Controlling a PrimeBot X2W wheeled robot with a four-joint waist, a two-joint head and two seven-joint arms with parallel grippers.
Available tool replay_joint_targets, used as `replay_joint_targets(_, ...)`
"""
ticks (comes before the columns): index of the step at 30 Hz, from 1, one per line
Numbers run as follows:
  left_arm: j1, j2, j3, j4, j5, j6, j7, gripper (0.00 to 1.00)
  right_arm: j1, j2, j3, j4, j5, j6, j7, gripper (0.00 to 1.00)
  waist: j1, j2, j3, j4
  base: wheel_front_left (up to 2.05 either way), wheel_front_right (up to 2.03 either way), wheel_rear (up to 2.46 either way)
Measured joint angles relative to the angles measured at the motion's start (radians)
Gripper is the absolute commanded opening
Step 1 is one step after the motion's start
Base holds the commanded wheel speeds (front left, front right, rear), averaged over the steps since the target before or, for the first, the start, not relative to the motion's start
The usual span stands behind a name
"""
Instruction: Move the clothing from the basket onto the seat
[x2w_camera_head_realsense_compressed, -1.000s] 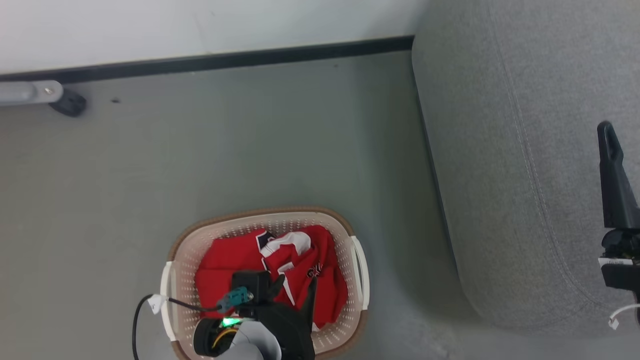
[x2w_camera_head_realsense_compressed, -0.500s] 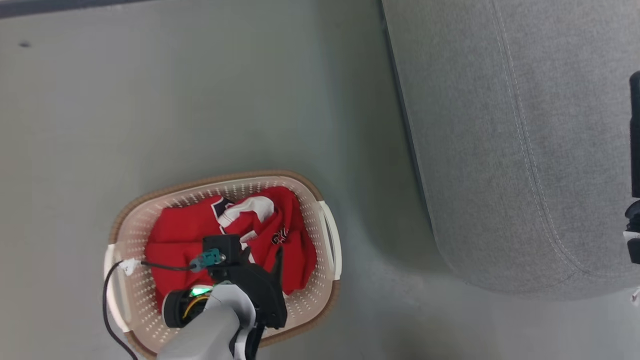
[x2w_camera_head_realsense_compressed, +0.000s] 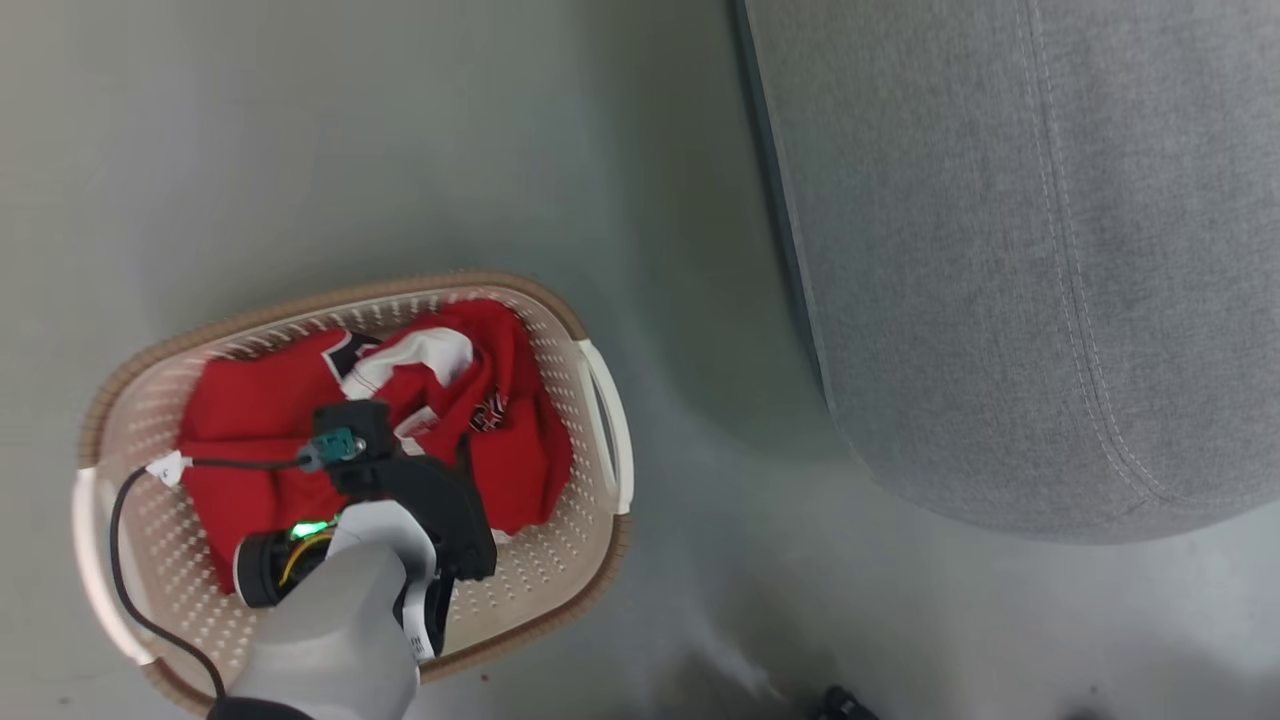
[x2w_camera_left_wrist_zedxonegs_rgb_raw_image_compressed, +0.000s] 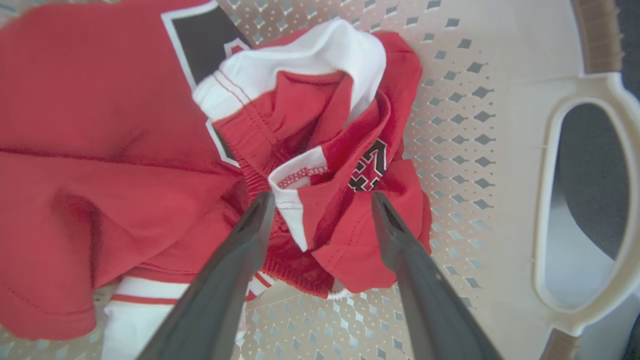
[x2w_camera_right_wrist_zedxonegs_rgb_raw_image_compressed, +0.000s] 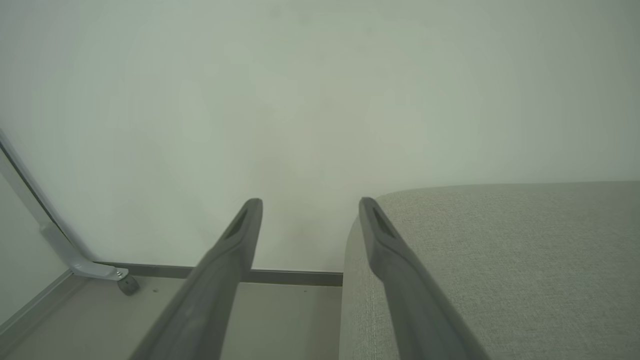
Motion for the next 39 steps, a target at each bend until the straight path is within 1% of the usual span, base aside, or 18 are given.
replay_joint_targets(7, -0.053, 0.0, -0.009, 0.047, -0.01, 0.0, -0.011, 1.0, 0.0, -0.009, -0.008, -0.01, 0.025, 0.0, 0.0, 1.0, 0.0, 0.0, 0.069, -0.032, 0.0, 0.0, 0.0)
replay_joint_targets(11, -0.07, 0.003, -0.009, 0.069, -0.037, 0.0, -0.026, 1.0, -0.001, -0.016, -0.005, -0.018, 0.028, 0.0, 0.0, 1.0, 0.0, 0.0, 0.098, -0.044, 0.0, 0.0, 0.0)
replay_joint_targets(18, -0.091, 0.004, -0.001, 0.077, -0.071, 0.0, -0.05, 1.0, -0.016, -0.026, 0.005, -0.025, 0.029, 0.0, 0.0, 1.0, 0.0, 0.0, 0.132, -0.059, 0.0, 0.0, 0.0)
replay_joint_targets(23, -0.105, 0.004, -0.015, 0.077, -0.072, 0.0, -0.06, 1.0, -0.021, -0.033, 0.008, -0.031, 0.03, 0.0, 0.0, 1.0, 0.0, -0.0002, 0.143, -0.065, 0.0, 0.0, 0.0)
replay_joint_targets(24, -0.105, 0.004, -0.017, 0.078, -0.072, 0.0, -0.06, 0.79, -0.021, -0.033, 0.01, -0.031, 0.032, 0.0, 0.0, 1.0, 0.0, -0.0002, 0.144, -0.065, 0.0, 0.0, 0.0)
replay_joint_targets(25, -0.105, 0.005, -0.021, 0.078, -0.072, 0.0, -0.062, 0.47, -0.021, -0.033, 0.012, -0.031, 0.036, 0.0, 0.0, 1.0, -0.0001, -0.0002, 0.145, -0.066, 0.0, 0.0, 0.0)
replay_joint_targets(26, -0.105, 0.005, -0.023, 0.078, -0.072, 0.0, -0.065, 0.02, -0.021, -0.033, 0.013, -0.031, 0.037, 0.0, 0.0, 1.0, -0.0001, -0.0002, 0.146, -0.067, 0.0, 0.0, 0.0)
replay_joint_targets(27, -0.105, 0.005, -0.025, 0.078, -0.073, 0.0, -0.065, 0.0, -0.021, -0.033, 0.013, -0.031, 0.037, 0.0, 0.0, 1.0, -0.0001, -0.0002, 0.147, -0.068, 0.0, 0.0, 0.0)
replay_joint_targets(32, -0.103, 0.005, -0.041, 0.079, -0.107, 0.0, -0.071, 0.0, -0.026, -0.033, 0.018, -0.023, 0.037, 0.0, 0.0, 1.0, -0.0001, -0.0002, 0.145, -0.069, 0.0, 0.0, 0.0)
replay_joint_targets(39, -0.069, 0.005, -0.048, 0.074, -0.143, 0.0, -0.086, 0.0, -0.04, -0.033, 0.021, -0.009, 0.037, 0.0, 0.0, 1.0, -0.0001, -0.0001, 0.116, -0.059, 0.0, 0.0, 0.0)
